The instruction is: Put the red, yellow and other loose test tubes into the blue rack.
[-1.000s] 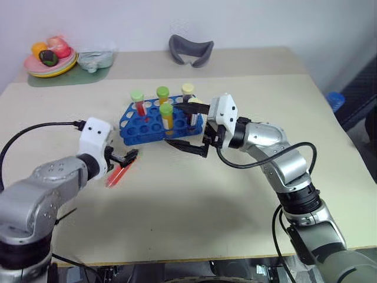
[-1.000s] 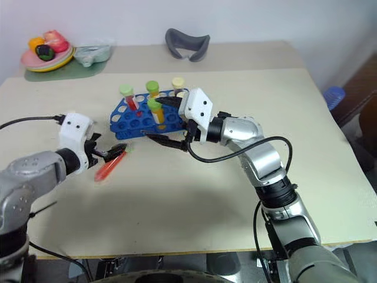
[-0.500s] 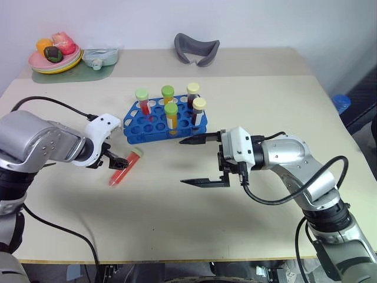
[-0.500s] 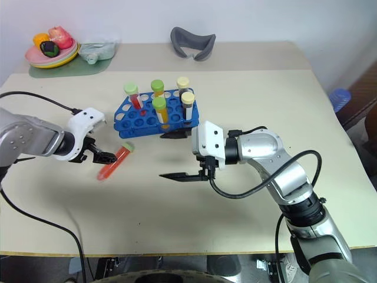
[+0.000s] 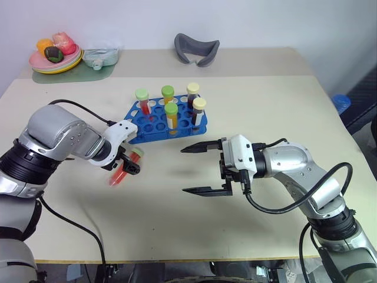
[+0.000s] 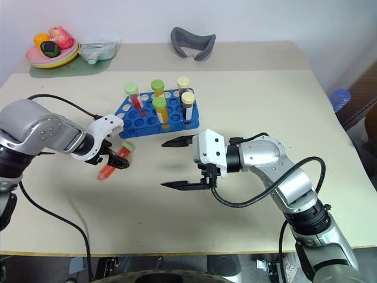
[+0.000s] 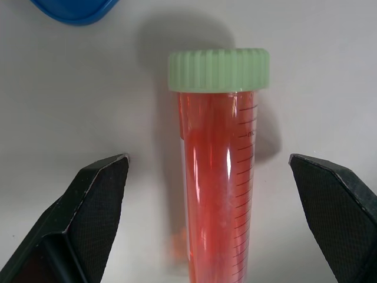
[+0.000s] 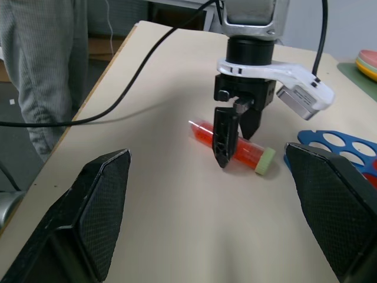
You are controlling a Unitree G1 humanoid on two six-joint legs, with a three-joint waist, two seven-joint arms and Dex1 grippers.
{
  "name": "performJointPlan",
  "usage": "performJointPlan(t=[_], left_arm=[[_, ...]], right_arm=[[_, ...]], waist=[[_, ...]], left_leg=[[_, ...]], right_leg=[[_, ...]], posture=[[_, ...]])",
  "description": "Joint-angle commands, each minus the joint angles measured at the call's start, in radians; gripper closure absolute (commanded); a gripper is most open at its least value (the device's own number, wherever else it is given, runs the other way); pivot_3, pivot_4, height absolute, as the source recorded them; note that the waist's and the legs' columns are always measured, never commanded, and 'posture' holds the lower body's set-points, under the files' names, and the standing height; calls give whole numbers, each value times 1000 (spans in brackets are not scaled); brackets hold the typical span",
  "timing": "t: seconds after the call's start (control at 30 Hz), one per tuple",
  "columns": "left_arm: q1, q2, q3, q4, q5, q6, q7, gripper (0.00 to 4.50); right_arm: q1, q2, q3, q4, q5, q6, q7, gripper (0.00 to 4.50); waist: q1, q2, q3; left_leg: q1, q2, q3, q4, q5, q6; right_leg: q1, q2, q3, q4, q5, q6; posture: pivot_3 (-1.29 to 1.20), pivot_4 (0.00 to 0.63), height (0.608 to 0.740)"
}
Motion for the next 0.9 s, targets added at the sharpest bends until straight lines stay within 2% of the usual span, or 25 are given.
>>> performJointPlan(t=[0.03,0.1,0.2,0.3,0.57,0.67,0.7,0.73,0.9], left_arm=[[-20,6,-27,19,12,8,9,0],[-20,11,-39,17,13,8,14,0],[-15,13,-41,26,0,8,23,808],[-13,12,-36,30,-8,8,39,2214],[5,21,-24,25,-39,8,66,2214],[12,24,-14,26,-48,8,87,3111],[15,27,-11,25,-50,8,96,3552],[17,28,-9,25,-51,8,103,3724],[30,66,24,30,-88,8,130,3726]], right_arm=[[-5,8,-2,-43,7,-9,-3,226],[-5,9,0,-42,8,-10,-2,226],[-5,11,2,-42,9,-11,1,170],[-4,11,3,-43,9,-12,2,170],[-4,13,9,-49,12,-12,5,170],[-5,12,11,-49,14,-13,5,170],[-5,11,11,-50,14,-12,6,170],[-5,11,11,-50,15,-12,7,170],[-2,6,8,-56,20,-8,11,170]], waist=[[2,0,0],[2,0,0],[2,0,0],[2,0,0],[3,0,0],[4,0,0],[4,0,0],[4,0,0],[-1,0,0]], left_leg=[[0,0,0,0,0,0],[0,0,0,0,0,0],[0,0,0,0,0,0],[0,0,0,0,0,0],[1,0,0,0,0,0],[1,0,0,0,0,0],[1,0,0,0,0,0],[1,0,0,0,0,0],[1,0,0,0,0,0]], right_leg=[[0,0,0,0,0,0],[0,0,0,0,0,0],[0,0,0,1,0,0],[0,0,0,0,0,0],[0,0,0,1,0,0],[0,0,0,0,0,0],[0,0,0,0,0,0],[0,0,0,1,0,0],[0,0,0,1,0,0]], posture=[[0,150,740],[0,150,740],[0,150,740],[0,150,740],[0,150,740],[0,150,740],[0,150,740],[0,150,740],[0,150,740]])
